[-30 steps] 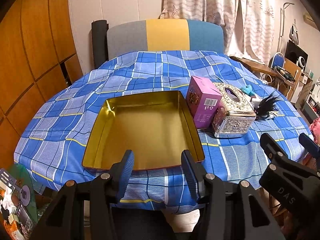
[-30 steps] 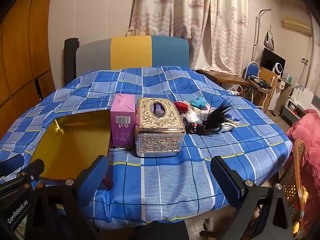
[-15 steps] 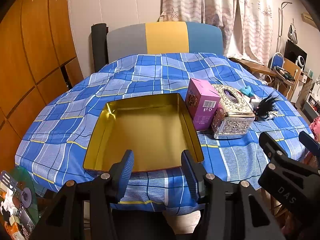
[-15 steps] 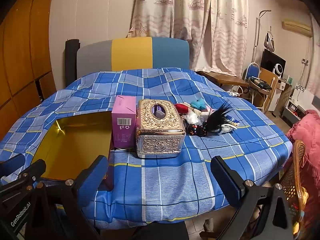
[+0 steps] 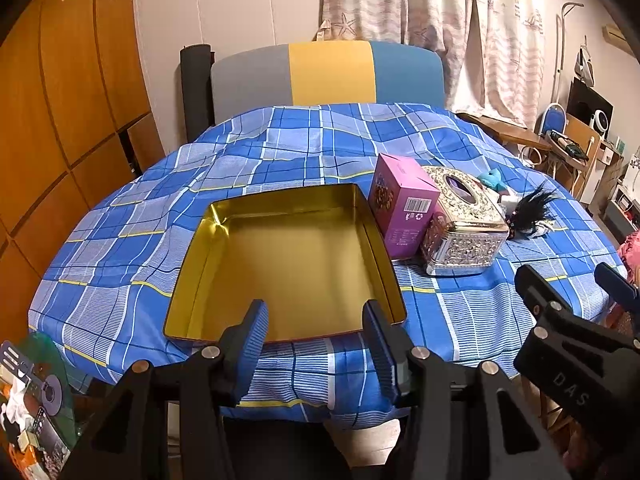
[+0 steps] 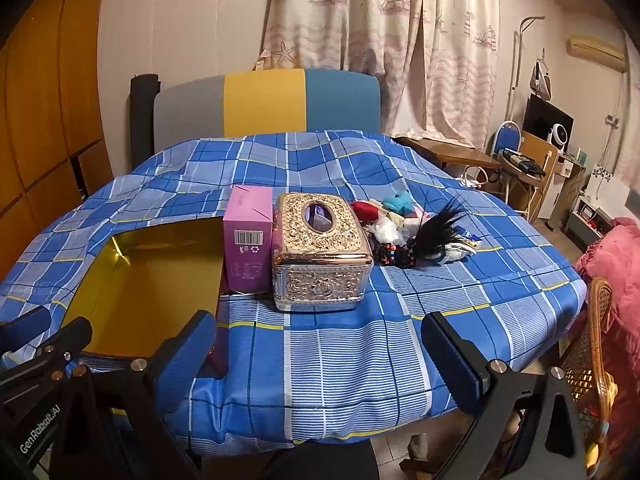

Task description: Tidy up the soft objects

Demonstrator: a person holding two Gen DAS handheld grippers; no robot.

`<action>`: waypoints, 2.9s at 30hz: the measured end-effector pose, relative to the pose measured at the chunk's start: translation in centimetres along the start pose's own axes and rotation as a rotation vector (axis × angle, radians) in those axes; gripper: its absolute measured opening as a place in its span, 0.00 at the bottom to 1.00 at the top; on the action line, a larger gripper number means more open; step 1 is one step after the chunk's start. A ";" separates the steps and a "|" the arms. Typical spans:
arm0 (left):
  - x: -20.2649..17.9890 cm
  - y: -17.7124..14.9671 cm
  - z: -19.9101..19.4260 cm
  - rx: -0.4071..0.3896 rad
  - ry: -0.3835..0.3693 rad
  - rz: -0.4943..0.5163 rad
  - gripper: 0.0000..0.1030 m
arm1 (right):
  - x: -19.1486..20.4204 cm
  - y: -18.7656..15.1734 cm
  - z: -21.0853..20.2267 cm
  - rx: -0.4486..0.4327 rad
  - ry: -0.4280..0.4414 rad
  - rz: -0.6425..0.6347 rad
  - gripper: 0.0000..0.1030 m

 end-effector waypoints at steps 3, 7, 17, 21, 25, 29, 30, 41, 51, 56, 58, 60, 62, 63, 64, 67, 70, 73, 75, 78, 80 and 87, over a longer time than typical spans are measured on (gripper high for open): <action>0.0 0.0 0.0 0.002 0.001 -0.003 0.48 | -0.1 0.0 0.0 0.000 -0.002 0.007 1.00; 0.1 0.0 0.1 0.005 -0.001 -0.005 0.48 | -0.1 0.0 0.1 0.006 -0.001 0.008 1.00; -0.1 -0.1 0.5 0.018 -0.012 -0.004 0.48 | -0.4 -0.1 0.3 0.016 -0.009 0.017 1.00; -0.1 -0.1 0.9 0.030 -0.016 -0.005 0.48 | -0.5 0.0 0.7 0.028 -0.007 0.020 1.00; -0.2 -0.1 1.3 0.040 -0.027 -0.004 0.48 | -0.8 0.1 1.0 0.028 -0.012 0.025 1.00; -0.5 0.0 2.2 0.078 -0.106 -0.008 0.48 | -1.5 0.1 1.9 0.033 0.003 0.035 1.00; -0.5 0.0 2.4 0.088 -0.154 -0.013 0.48 | -1.9 0.1 2.4 0.038 0.012 0.038 1.00; -3.1 -0.6 5.7 0.200 -0.423 -0.031 0.48 | -11.5 -1.0 9.1 0.057 -0.012 0.139 1.00; -5.3 -0.9 8.2 0.317 -0.477 -0.010 0.48 | -17.9 0.8 20.1 0.138 0.041 0.168 0.86; -5.7 -0.6 8.6 0.325 -0.442 0.014 0.48 | -16.5 3.1 24.7 0.116 0.067 0.060 0.73; -5.7 -0.4 8.8 0.330 -0.430 0.019 0.48 | -16.1 4.5 27.0 0.117 0.067 0.043 0.73; -5.7 -0.1 9.0 0.340 -0.420 0.018 0.48 | -15.9 5.3 29.3 0.162 0.077 0.046 0.72; -5.9 0.3 9.1 0.335 -0.420 0.019 0.48 | -16.1 5.8 31.7 0.218 0.082 0.071 0.72; -6.0 0.5 9.1 0.331 -0.426 0.018 0.48 | -16.2 5.8 33.1 0.268 0.069 0.065 0.72; -6.3 0.9 9.2 0.332 -0.430 0.018 0.48 | -16.4 5.7 34.0 0.292 0.063 0.066 0.72; -7.2 1.5 9.2 0.326 -0.442 0.032 0.48 | -17.0 4.9 34.9 0.335 0.087 0.047 0.72; -8.6 2.6 9.3 0.305 -0.444 0.072 0.48 | -18.4 3.8 33.3 0.360 0.098 0.037 0.73; -9.9 3.6 9.6 0.295 -0.454 0.087 0.48 | -19.9 2.3 31.9 0.399 0.121 0.036 0.74; -11.1 4.6 9.8 0.290 -0.478 0.100 0.48 | -20.8 1.3 30.6 0.429 0.116 0.024 0.76; -13.4 6.0 10.1 0.295 -0.520 0.128 0.49 | -21.7 0.6 29.4 0.455 0.185 0.006 0.77; -15.0 7.0 10.4 0.299 -0.543 0.148 0.51 | -21.9 0.6 28.9 0.443 0.243 -0.027 0.78; -19.3 10.7 11.2 0.296 -0.595 0.160 0.57 | -22.2 1.3 27.6 0.477 0.433 -0.141 0.83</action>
Point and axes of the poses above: each gripper's, at about its wrist camera, not at the fingertips, and z roughly the way its jaws point, x to its left, y to its top, the point moved 2 cm from there along z, roughly the way its jaws point, and after that the axes turned 4 degrees about -x, right-handed, at the moved point
